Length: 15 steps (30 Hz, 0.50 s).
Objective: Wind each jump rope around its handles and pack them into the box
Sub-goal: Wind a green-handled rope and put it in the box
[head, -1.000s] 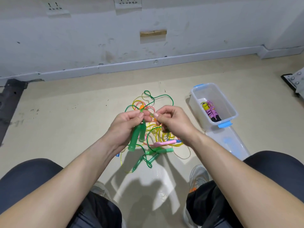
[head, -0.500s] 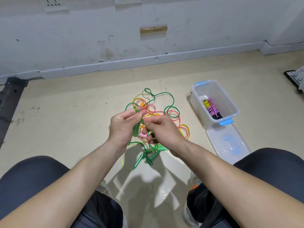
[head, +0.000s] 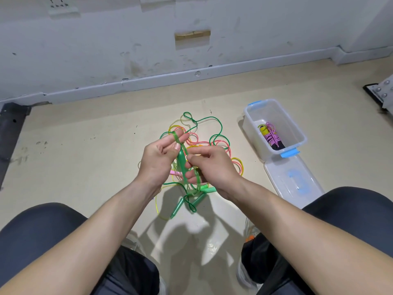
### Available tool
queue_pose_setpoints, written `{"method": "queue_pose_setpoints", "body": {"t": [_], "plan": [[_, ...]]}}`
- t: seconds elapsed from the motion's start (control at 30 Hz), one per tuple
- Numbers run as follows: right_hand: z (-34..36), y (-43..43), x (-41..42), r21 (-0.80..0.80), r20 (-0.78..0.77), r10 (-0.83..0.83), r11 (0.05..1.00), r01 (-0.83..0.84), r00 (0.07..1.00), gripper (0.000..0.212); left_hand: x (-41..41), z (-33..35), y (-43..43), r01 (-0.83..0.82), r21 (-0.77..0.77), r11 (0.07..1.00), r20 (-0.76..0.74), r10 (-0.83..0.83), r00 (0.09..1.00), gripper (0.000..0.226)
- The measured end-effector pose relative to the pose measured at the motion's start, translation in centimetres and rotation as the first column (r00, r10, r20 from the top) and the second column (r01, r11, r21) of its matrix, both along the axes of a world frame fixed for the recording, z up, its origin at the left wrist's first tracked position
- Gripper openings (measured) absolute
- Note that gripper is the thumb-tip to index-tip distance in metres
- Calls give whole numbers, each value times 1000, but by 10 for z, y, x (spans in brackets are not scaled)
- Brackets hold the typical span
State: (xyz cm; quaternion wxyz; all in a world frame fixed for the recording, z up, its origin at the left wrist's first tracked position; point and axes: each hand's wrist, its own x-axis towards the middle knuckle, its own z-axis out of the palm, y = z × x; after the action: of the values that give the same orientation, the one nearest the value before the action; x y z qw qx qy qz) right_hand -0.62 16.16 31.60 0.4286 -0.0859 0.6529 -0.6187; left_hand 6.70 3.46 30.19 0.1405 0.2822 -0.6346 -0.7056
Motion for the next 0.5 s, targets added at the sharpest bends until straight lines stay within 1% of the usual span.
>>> {"method": "queue_pose_setpoints", "body": {"t": [0.1,0.23,0.3,0.33,0.37,0.4,0.43,0.5], "plan": [[0,1,0,30,-17,-26,999,26,1000,9,-2,1,-1,-80,7,997,-20,80,997,34],[0,-3,6,-10,126,5,1000,-4,992,12,-4,0,11,-196,-20,980,-47,195,980,35],[-1,-6,11,-24,157,9,1000,-5,988,10,-6,0,18,-253,23,967,-54,254,966,35],[-2,-8,13,-22,145,11,1000,-8,989,8,-7,0,19,-276,64,959,-47,279,959,33],[-4,-9,14,-9,106,16,1000,-15,994,6,-8,1,19,-292,113,950,-30,297,954,31],[-7,-9,15,18,31,26,999,-27,999,8,-9,1,18,-303,164,939,-4,308,951,28],[-10,-10,16,57,-76,42,998,-38,996,10,-10,3,16,-307,212,928,23,310,951,25],[-16,-9,15,148,-299,85,988,-41,951,12,-12,6,14,-313,295,903,69,307,949,20]]}}
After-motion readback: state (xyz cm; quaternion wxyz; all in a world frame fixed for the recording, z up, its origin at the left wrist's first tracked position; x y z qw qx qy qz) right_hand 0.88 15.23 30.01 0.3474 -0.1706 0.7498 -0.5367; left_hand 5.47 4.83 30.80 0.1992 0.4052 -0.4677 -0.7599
